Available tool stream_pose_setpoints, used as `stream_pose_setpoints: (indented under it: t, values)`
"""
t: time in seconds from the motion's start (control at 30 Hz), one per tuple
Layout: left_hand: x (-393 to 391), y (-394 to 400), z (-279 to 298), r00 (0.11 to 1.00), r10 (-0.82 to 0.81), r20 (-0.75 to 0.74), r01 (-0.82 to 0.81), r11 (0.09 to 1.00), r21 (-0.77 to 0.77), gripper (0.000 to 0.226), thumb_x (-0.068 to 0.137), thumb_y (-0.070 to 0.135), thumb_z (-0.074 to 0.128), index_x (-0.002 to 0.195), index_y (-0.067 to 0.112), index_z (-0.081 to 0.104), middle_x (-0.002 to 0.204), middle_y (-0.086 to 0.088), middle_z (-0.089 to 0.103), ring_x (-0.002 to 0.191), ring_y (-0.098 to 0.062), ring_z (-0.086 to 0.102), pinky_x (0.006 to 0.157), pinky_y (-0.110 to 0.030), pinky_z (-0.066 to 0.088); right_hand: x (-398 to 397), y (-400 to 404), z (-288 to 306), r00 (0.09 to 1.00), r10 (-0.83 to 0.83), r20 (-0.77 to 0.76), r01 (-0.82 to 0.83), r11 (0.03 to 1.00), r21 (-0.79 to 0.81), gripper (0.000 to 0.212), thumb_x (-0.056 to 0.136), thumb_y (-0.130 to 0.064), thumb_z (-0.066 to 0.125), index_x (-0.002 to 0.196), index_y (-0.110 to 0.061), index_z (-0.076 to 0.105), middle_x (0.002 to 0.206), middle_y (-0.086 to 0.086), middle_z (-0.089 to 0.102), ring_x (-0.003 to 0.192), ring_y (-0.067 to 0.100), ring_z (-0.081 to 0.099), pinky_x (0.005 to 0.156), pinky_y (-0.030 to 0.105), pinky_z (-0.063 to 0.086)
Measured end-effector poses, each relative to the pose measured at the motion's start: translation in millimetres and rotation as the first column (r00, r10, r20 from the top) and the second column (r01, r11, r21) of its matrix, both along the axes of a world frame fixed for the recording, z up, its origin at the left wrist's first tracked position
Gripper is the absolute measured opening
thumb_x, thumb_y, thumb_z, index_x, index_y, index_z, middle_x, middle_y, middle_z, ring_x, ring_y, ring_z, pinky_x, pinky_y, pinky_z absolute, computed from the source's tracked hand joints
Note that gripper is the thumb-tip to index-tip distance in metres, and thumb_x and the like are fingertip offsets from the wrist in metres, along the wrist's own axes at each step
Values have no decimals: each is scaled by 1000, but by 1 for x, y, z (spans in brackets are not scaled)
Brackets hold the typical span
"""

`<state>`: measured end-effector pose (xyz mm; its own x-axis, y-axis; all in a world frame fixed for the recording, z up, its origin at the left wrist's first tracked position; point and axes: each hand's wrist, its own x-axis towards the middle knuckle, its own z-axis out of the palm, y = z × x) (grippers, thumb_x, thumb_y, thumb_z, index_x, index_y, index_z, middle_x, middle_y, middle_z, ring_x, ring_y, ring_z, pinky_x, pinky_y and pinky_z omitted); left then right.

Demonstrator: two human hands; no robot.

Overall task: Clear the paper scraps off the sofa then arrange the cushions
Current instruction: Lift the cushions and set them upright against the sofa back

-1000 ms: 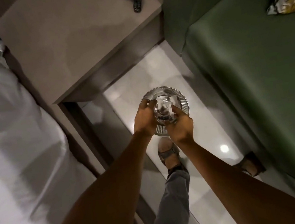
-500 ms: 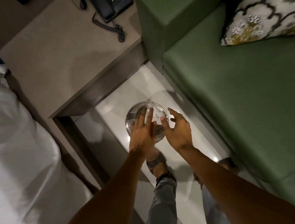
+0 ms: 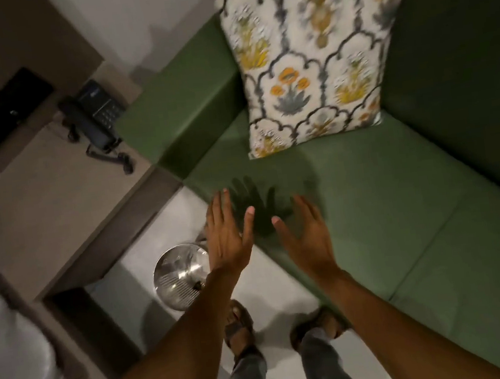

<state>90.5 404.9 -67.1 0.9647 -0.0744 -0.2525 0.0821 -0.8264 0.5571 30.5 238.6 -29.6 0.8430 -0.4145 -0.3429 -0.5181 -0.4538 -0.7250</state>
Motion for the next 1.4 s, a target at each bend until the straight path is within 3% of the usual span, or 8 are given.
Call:
stream_pose_setpoints:
  t: [0.17,0.4,0.53,0.7,0.93,1.13,1.27,1.4]
  values:
    - [46,-81,17,995,48,83,-40,995,-96,75,106,61,39,167,23,18,175,-6,24,161,-27,25,131,-53,26,40,-85,19,984,-145,100,152,986,-64,78,94,-51,76,158,-16,48,161,13,49,149,30,49,120,43,47]
    - [130,-150,15,949,275,154,-215,923,-320,81,104,57,49,166,12,22,175,-12,19,162,-26,20,132,-50,23,132,-160,14,954,-219,207,226,974,-13,102,94,-66,67,170,-20,18,177,9,19,165,25,20,134,46,24]
    - [175,-165,12,918,397,-26,-351,778,-521,94,95,70,57,165,15,25,170,-9,33,158,-22,31,130,-49,29,184,-184,8,930,-316,189,305,949,85,120,84,-65,80,170,-13,14,176,12,16,164,29,22,133,51,26]
    - [207,-182,7,918,386,-92,-317,573,-756,66,100,44,71,154,21,40,149,2,62,139,-15,60,117,-49,50,209,-200,-7,903,-405,144,370,903,221,137,60,-74,91,168,-24,22,171,5,27,160,26,32,129,54,34]
    - [218,-204,14,931,354,-85,-326,708,-626,79,79,68,70,147,43,39,129,17,65,121,-6,65,104,-31,53,169,-213,-16,838,-512,186,473,854,218,121,58,-76,92,155,-25,42,153,-3,52,144,18,52,118,48,50]
    - [220,-228,14,993,84,-85,-119,783,-611,60,82,69,69,136,55,48,120,41,66,112,21,61,95,-4,49,120,-214,-12,762,-614,208,575,788,221,125,70,-61,95,167,-25,24,164,3,42,154,24,41,123,53,43]
    - [219,-263,20,981,-180,-73,102,799,-592,83,83,74,66,154,41,38,151,13,57,141,-11,53,124,-46,39,85,-211,-8,676,-725,129,705,688,170,126,74,-70,86,169,-34,11,158,1,34,148,21,39,127,45,33]
    - [215,-276,16,976,-210,-50,158,854,-496,88,86,80,56,161,44,26,166,8,41,155,-20,35,130,-57,21,65,-211,-10,657,-745,115,716,664,216,113,82,-69,79,168,-38,12,162,-1,31,145,11,37,123,35,31]
